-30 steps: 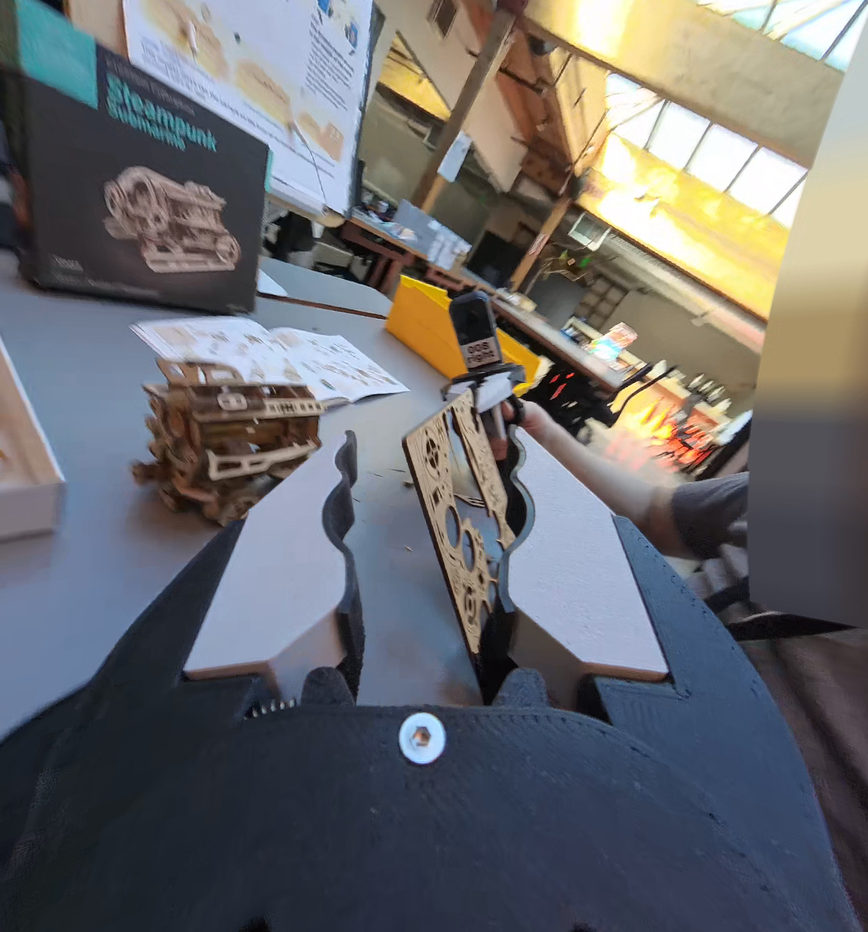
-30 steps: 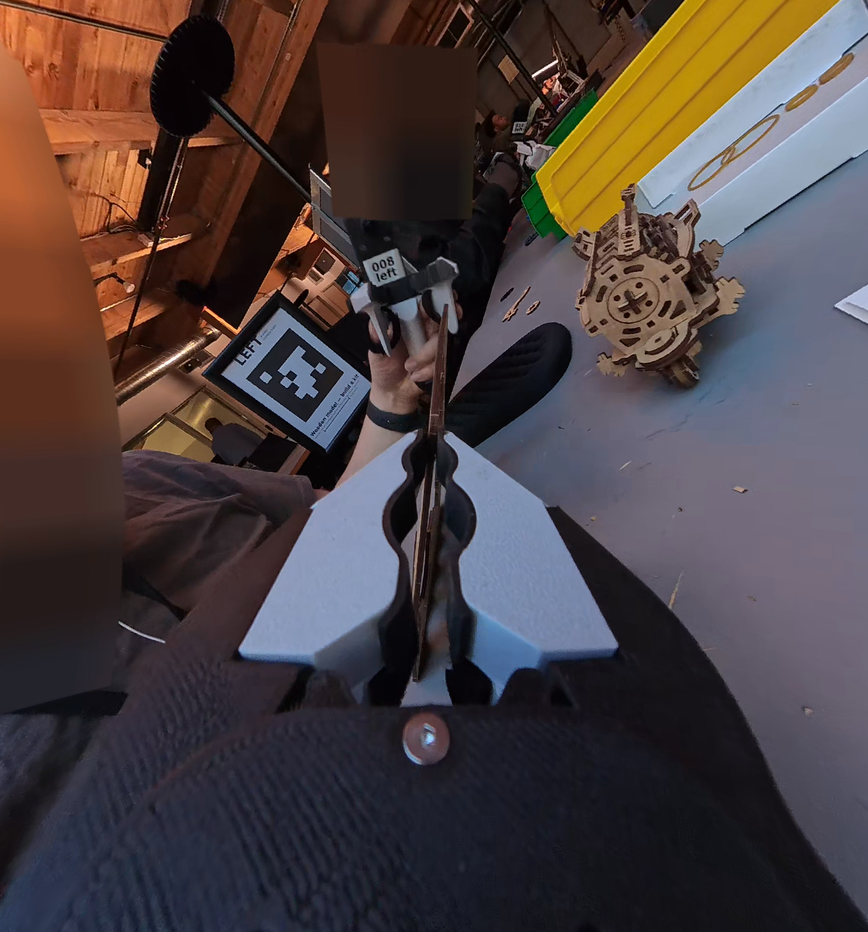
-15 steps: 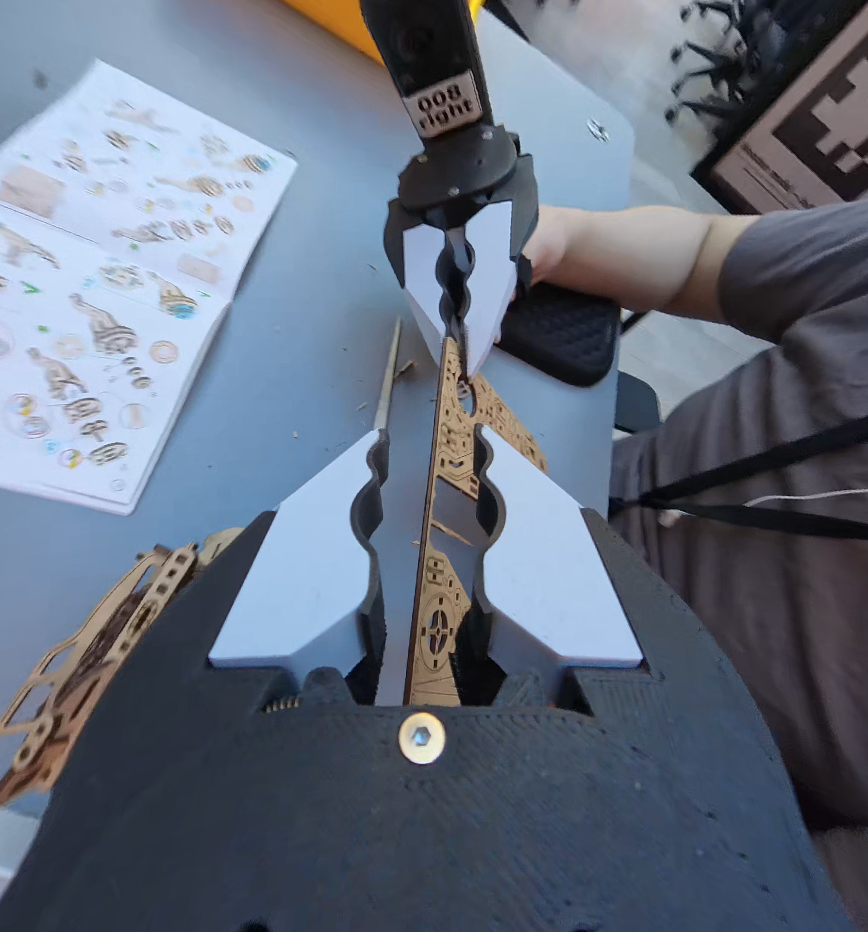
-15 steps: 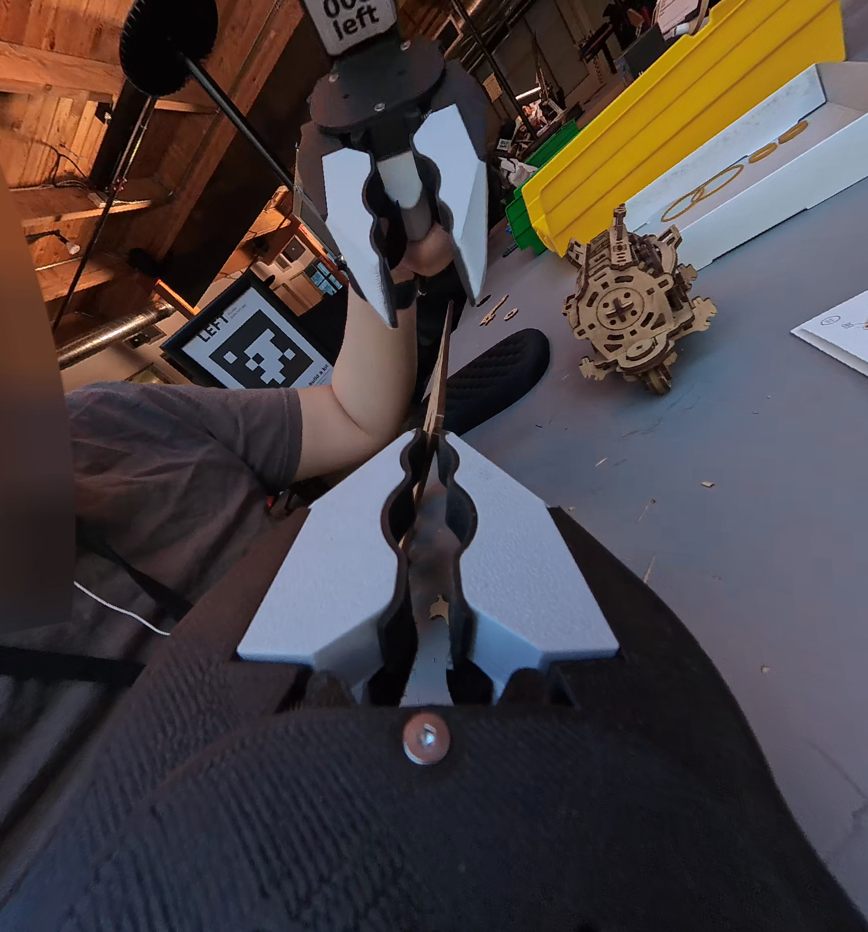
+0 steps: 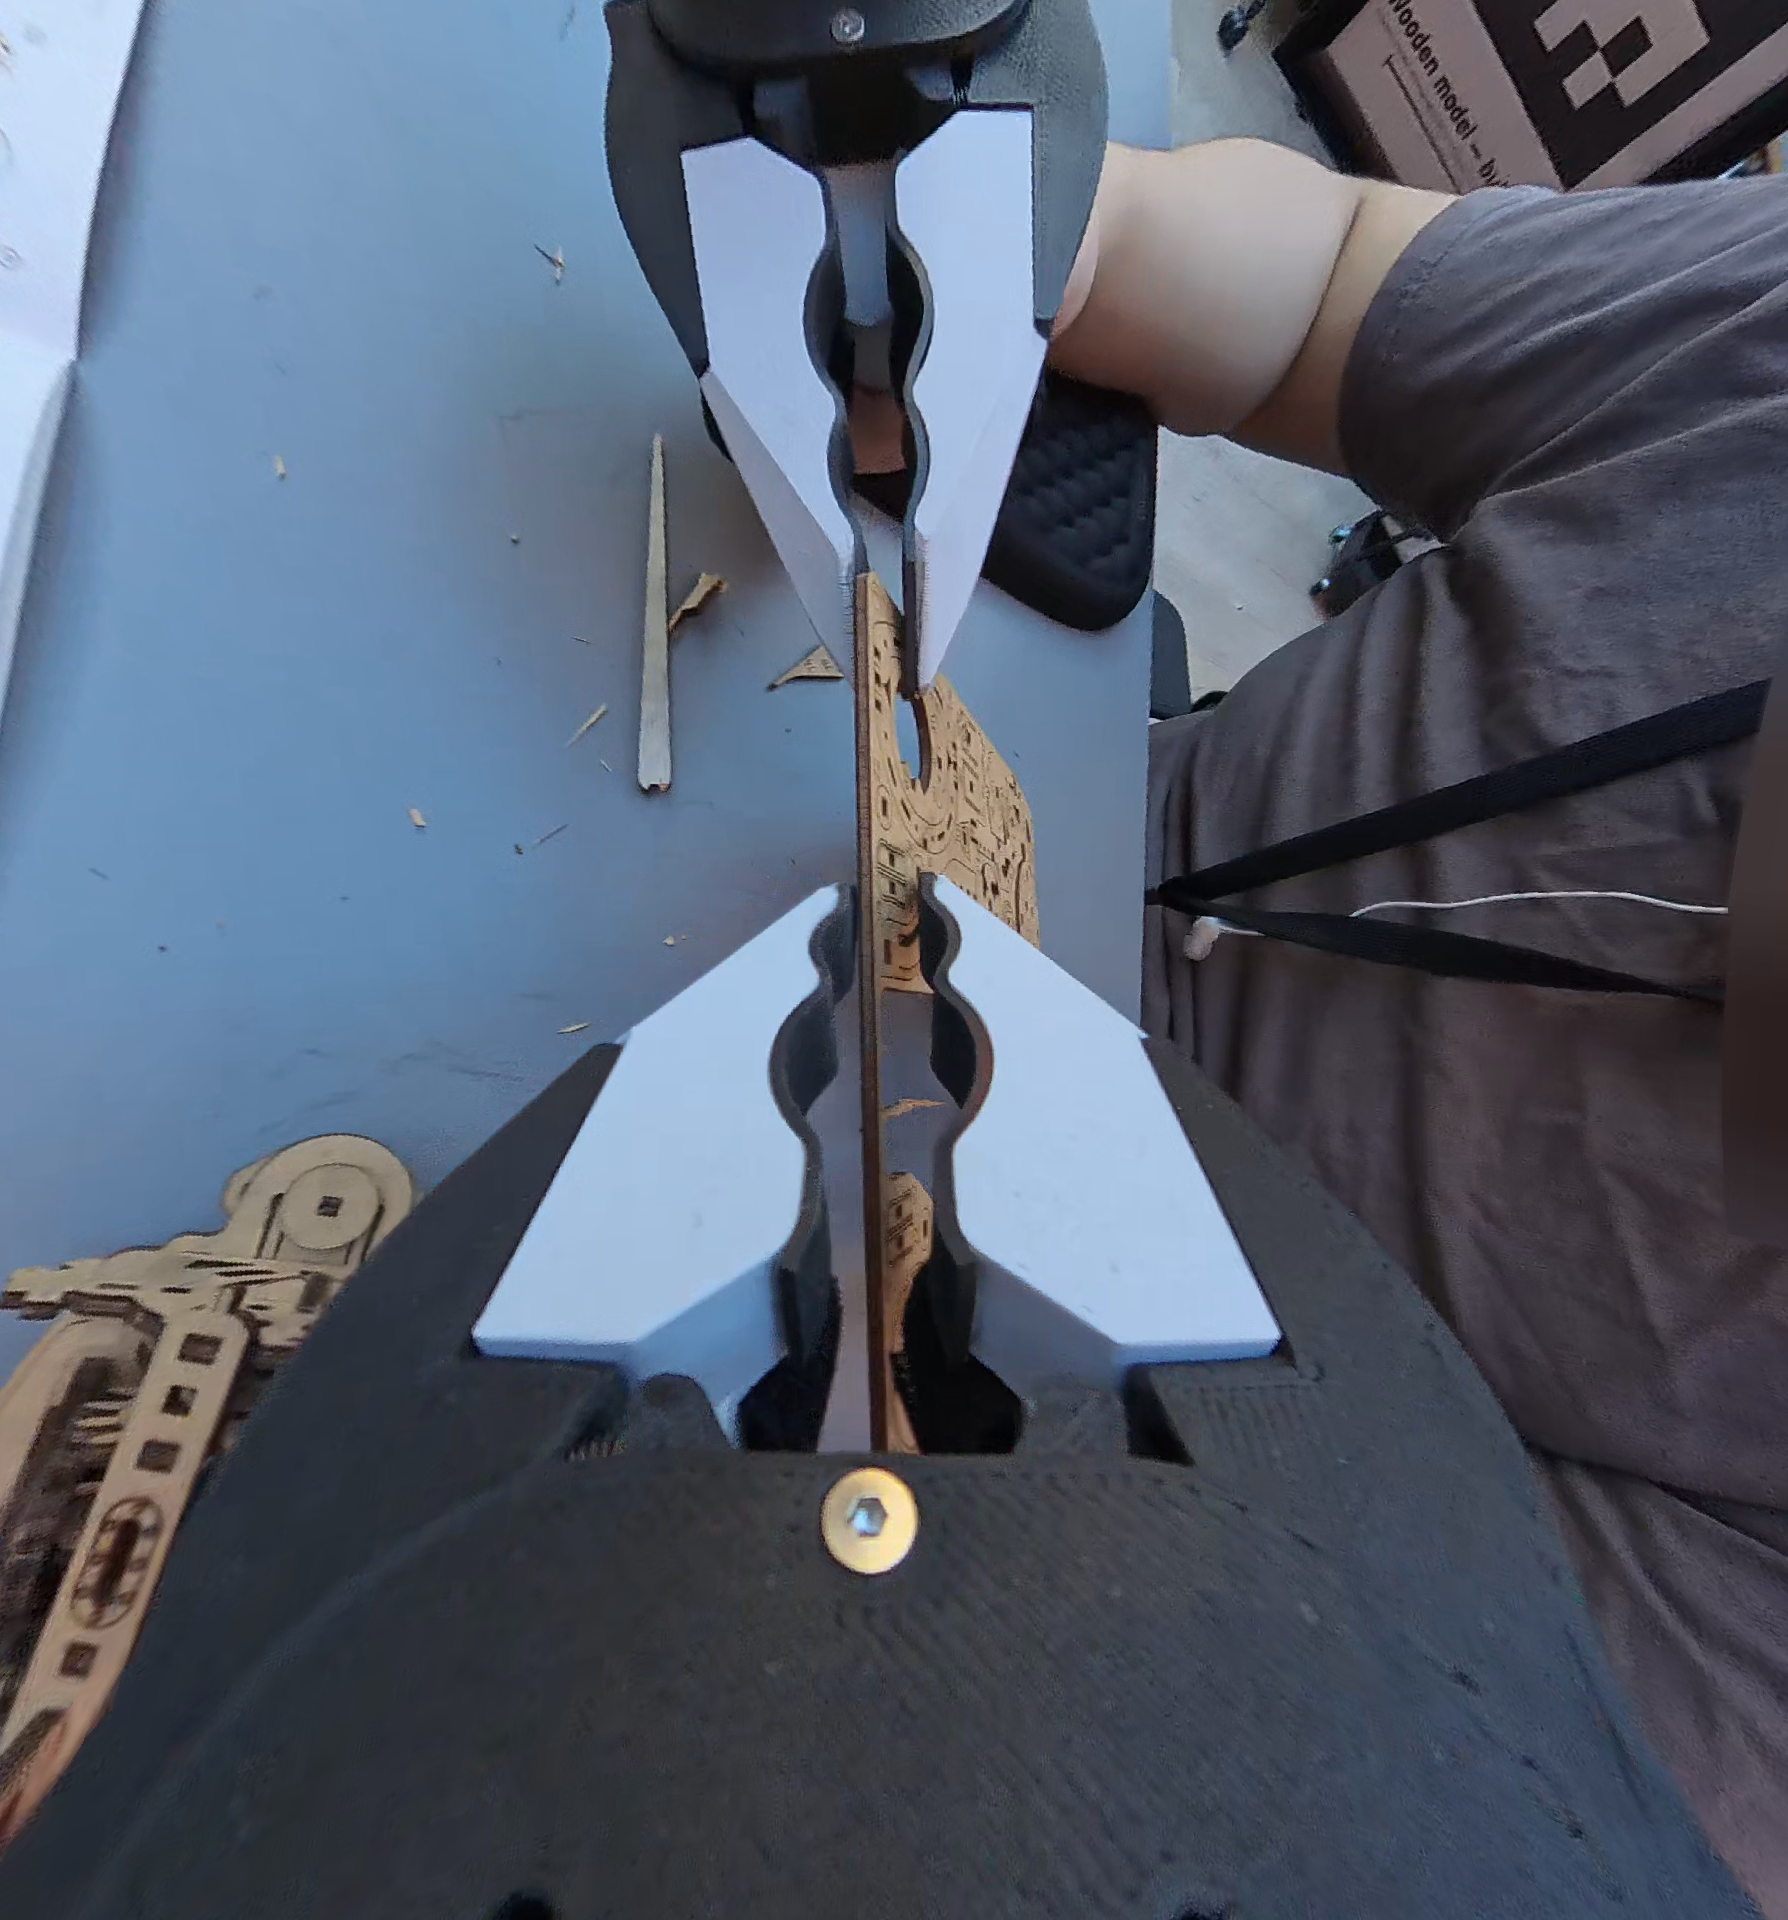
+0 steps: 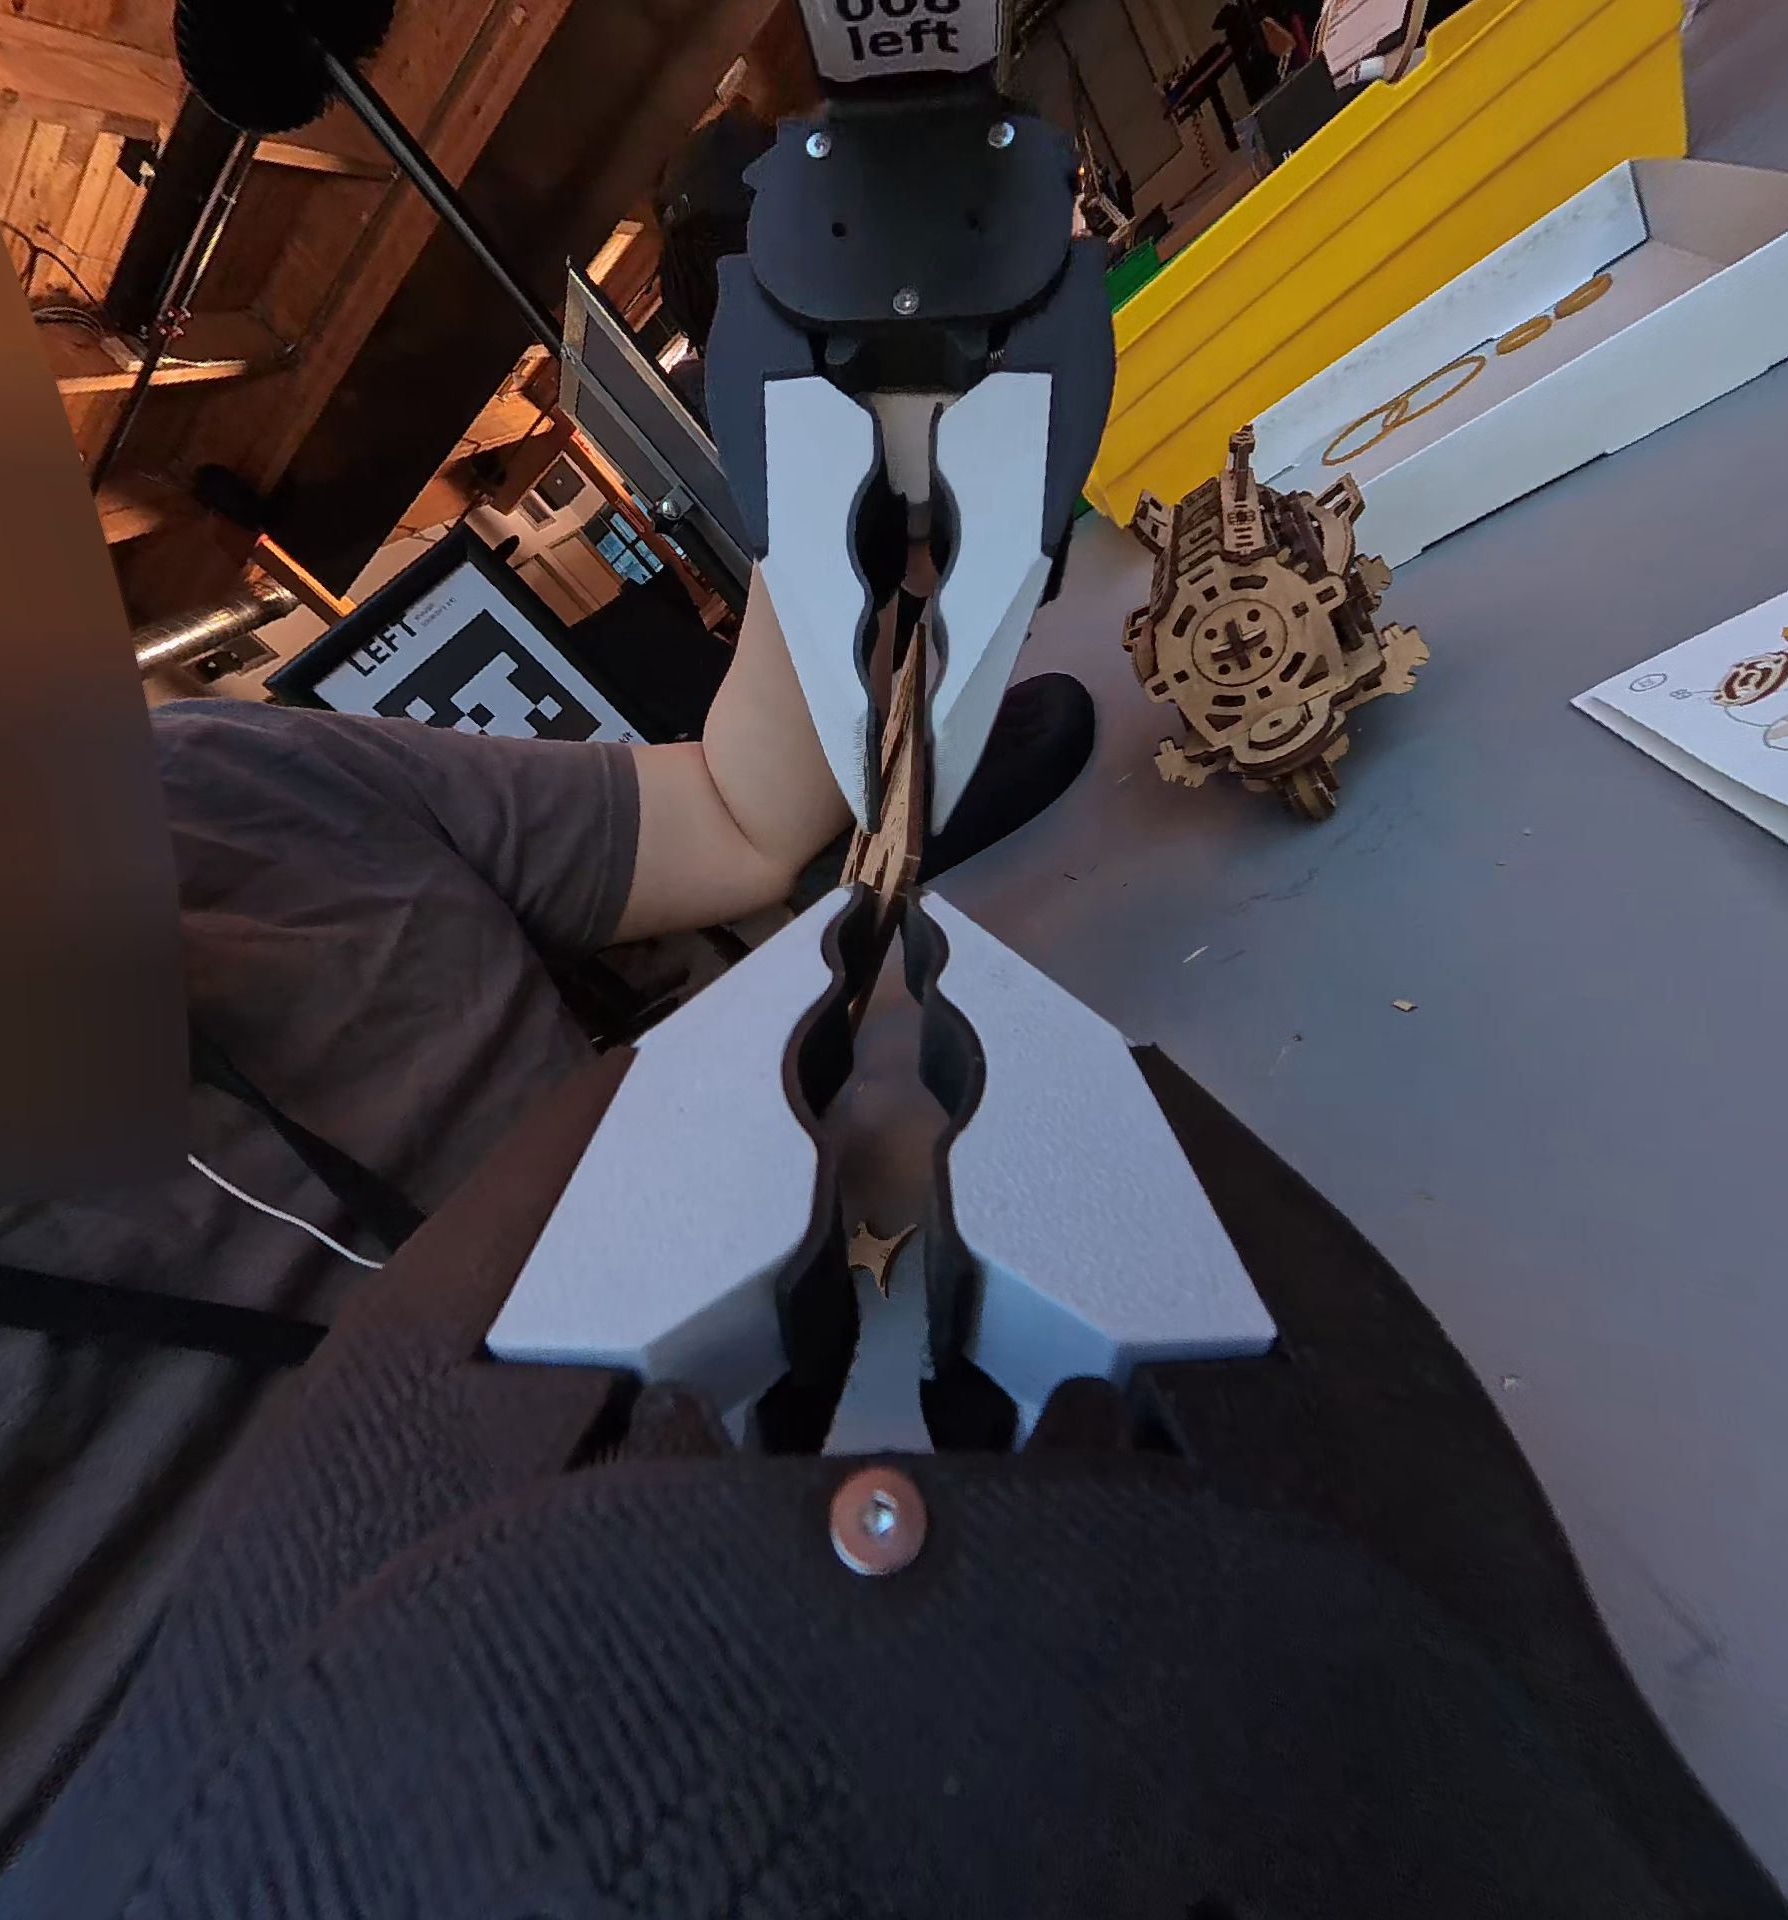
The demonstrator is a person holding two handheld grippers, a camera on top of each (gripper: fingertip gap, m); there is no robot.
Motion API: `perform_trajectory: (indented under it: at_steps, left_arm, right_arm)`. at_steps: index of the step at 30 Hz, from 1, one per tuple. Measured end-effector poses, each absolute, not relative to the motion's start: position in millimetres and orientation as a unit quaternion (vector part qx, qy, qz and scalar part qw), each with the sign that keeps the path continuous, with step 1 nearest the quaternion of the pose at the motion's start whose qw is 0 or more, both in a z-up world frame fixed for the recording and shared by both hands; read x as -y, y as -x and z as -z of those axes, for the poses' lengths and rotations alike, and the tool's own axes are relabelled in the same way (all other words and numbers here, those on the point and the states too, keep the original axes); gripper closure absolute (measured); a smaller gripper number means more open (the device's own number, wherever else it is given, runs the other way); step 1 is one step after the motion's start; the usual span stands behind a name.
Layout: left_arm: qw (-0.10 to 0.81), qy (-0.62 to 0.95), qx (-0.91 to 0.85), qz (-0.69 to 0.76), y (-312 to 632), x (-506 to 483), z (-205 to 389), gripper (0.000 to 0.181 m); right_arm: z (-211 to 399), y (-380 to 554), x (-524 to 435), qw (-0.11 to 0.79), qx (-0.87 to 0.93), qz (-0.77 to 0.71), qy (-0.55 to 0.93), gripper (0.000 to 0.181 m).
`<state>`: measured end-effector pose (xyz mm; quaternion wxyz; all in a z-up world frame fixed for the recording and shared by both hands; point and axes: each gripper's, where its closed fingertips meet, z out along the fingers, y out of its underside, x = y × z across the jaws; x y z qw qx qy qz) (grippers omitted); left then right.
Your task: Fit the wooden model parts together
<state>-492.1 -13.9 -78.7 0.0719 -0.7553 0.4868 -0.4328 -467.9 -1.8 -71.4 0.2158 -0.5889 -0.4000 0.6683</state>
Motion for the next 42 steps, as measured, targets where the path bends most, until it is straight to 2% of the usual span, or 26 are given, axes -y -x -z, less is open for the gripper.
perform_trajectory:
  at_steps: [9, 12, 13, 16, 20, 21, 24, 27, 31, 34, 36, 37, 40, 42]
  left_arm:
    - [0.040, 0.744, -0.470, 0.473, 487, 14, 85, 0.174]
    - [0.032, 0.746, -0.470, 0.470, 491, 15, 85, 0.175]
    - [0.031, 0.746, -0.472, 0.470, 492, 16, 84, 0.175]
    - [0.021, 0.745, -0.481, 0.462, 498, 19, 85, 0.175]
    - [0.000, 0.751, -0.485, 0.448, 509, 23, 91, 0.174]
    - [-0.004, 0.753, -0.485, 0.445, 511, 24, 92, 0.174]
    - [-0.015, 0.755, -0.485, 0.441, 515, 26, 93, 0.173]
    - [-0.015, 0.753, -0.485, 0.444, 516, 25, 93, 0.174]
    - [-0.017, 0.754, -0.482, 0.446, 517, 25, 94, 0.174]
    - [-0.021, 0.754, -0.481, 0.447, 517, 25, 96, 0.174]
    - [-0.025, 0.754, -0.480, 0.448, 517, 25, 97, 0.174]
    - [-0.027, 0.754, -0.479, 0.449, 518, 25, 98, 0.174]
    - [-0.029, 0.754, -0.474, 0.453, 518, 24, 99, 0.174]
    - [-0.031, 0.754, -0.470, 0.458, 516, 23, 100, 0.174]
  right_arm:
    - [78, 470, -2, 0.230, 0.414, -0.640, 0.605, 0.175]
    - [82, 462, -10, 0.267, 0.452, -0.575, 0.627, 0.147]
    - [86, 456, -14, 0.295, 0.488, -0.526, 0.631, 0.144]
    - [109, 439, -13, 0.334, 0.627, -0.362, 0.603, 0.147]
    - [147, 429, -10, 0.282, 0.721, -0.222, 0.593, 0.149]
    - [151, 432, -15, 0.287, 0.715, -0.216, 0.600, 0.156]
    - [153, 444, -10, 0.262, 0.702, -0.261, 0.609, 0.157]
    - [162, 448, -14, 0.230, 0.725, -0.223, 0.610, 0.156]
    - [167, 451, -11, 0.149, 0.745, -0.216, 0.613, 0.164]
    - [168, 453, -9, 0.081, 0.754, -0.207, 0.618, 0.162]
    - [169, 453, -11, 0.056, 0.769, -0.184, 0.610, 0.174]
    - [169, 452, -12, 0.050, 0.775, -0.173, 0.605, 0.174]
    - [158, 456, -15, 0.100, 0.783, -0.193, 0.583, 0.174]
    - [125, 465, -22, 0.180, 0.741, -0.270, 0.587, 0.174]
